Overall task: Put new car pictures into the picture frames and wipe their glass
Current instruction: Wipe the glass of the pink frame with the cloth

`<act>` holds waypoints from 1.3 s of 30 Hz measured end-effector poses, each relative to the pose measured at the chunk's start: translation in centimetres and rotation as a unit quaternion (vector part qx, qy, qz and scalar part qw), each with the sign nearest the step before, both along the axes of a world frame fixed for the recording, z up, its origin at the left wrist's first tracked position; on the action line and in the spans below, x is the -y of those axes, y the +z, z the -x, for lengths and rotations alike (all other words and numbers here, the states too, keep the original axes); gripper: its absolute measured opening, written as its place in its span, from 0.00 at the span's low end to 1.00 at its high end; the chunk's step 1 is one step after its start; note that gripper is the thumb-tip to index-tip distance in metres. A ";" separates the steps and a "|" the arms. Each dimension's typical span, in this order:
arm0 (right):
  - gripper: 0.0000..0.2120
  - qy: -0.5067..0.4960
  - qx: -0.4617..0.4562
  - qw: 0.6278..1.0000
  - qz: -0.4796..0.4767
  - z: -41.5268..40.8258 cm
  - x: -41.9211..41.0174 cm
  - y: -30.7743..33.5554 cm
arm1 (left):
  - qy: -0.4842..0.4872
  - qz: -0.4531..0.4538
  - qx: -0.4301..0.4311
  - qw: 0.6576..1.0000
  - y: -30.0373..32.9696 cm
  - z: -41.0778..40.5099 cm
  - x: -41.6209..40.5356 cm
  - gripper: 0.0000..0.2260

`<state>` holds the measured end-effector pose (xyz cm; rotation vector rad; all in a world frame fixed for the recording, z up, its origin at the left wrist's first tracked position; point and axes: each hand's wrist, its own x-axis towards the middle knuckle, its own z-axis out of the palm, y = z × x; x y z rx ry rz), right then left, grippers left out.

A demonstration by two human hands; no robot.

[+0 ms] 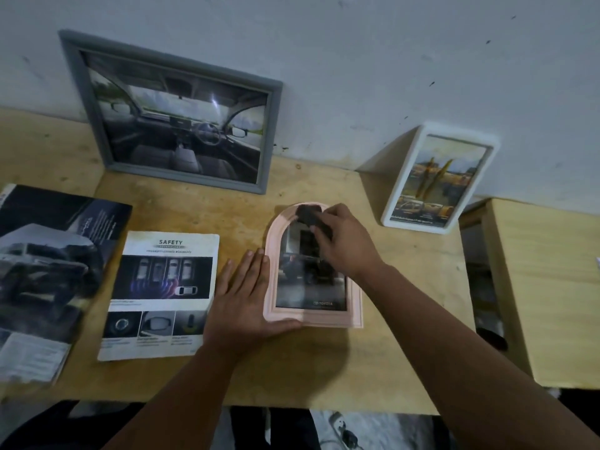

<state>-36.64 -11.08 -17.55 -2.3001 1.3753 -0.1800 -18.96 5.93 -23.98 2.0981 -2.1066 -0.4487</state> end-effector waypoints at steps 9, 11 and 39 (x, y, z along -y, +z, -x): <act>0.17 0.154 -0.051 0.987 -0.014 2.6 -9.8 -1.4 | -0.007 -0.013 0.020 1.000 -0.2 0.1 -0.2 0.58; 0.17 0.168 -0.034 0.981 -0.088 3.6 -10.6 -0.4 | -0.007 -0.018 0.024 1.000 -0.1 0.1 -0.2 0.59; 0.14 0.023 -0.038 0.998 0.052 3.0 -0.4 -1.3 | -0.001 -0.028 0.016 0.999 0.5 0.1 0.1 0.59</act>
